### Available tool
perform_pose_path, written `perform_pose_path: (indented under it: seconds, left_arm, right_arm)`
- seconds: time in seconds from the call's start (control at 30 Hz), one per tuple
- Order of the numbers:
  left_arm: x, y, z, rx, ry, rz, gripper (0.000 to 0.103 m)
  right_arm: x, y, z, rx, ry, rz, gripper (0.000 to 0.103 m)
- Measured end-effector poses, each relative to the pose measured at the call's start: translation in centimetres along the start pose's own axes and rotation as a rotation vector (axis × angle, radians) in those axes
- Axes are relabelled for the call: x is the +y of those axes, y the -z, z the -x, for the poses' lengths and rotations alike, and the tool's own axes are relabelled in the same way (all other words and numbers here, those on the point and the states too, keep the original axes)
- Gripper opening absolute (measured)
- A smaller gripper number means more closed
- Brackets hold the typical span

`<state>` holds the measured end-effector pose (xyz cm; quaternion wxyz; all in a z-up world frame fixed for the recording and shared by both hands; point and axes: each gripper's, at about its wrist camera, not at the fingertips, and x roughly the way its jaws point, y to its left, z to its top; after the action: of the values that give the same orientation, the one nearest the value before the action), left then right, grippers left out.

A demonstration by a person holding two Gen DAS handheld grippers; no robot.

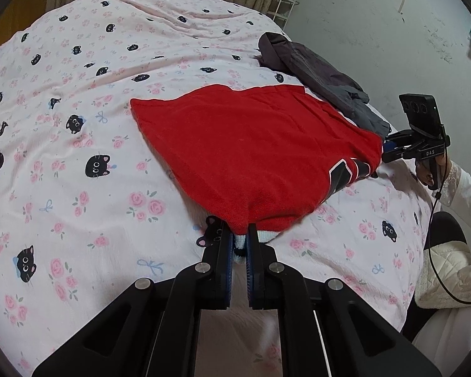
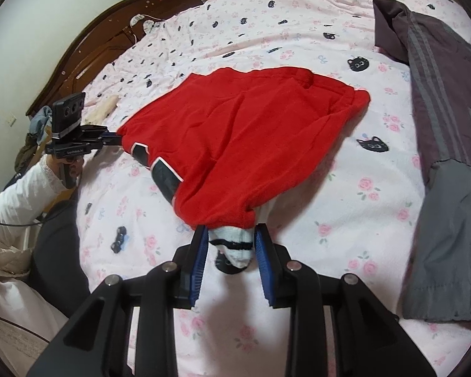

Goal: Fold clothes

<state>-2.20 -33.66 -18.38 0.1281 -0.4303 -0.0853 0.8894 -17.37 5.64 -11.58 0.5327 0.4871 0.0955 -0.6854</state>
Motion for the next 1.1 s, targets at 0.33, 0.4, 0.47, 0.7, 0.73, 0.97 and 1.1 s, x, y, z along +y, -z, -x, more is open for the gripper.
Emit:
perform_pose_path:
  seconds: [0.33, 0.4, 0.47, 0.7, 0.73, 0.97, 1.1]
  left_arm:
    - [0.0, -0.2, 1.8, -0.034, -0.01, 0.014, 0.006]
    - [-0.1, -0.2, 2.4, -0.042, -0.012, 0.012, 0.006]
    - [-0.2, -0.2, 3.0, -0.049, -0.015, 0.011, 0.006]
    - [-1.6, 1.6, 4.1, -0.005, -0.015, -0.005, 0.006]
    - [-1.8, 2.1, 4.4, -0.001, -0.013, -0.001, 0.006]
    - [-2.5, 4.8, 5.6, 0.013, -0.001, 0.038, 0.006]
    - [-2.3, 6.3, 5.1, 0.043, -0.014, 0.064, 0.004]
  right_arm:
    - [-1.1, 0.8, 1.7, -0.056, -0.166, -0.102, 0.01]
    - [-1.6, 1.0, 2.4, -0.088, -0.207, -0.132, 0.01]
    - [-1.8, 1.2, 3.0, -0.104, -0.225, -0.144, 0.01]
    - [-0.7, 2.5, 2.9, -0.032, -0.246, -0.117, 0.01]
    - [-0.4, 2.7, 2.9, -0.023, -0.25, -0.113, 0.01]
    - [1.1, 4.6, 2.7, 0.028, -0.273, -0.108, 0.009]
    - [0.7, 6.1, 1.5, 0.049, -0.259, -0.146, 0.009]
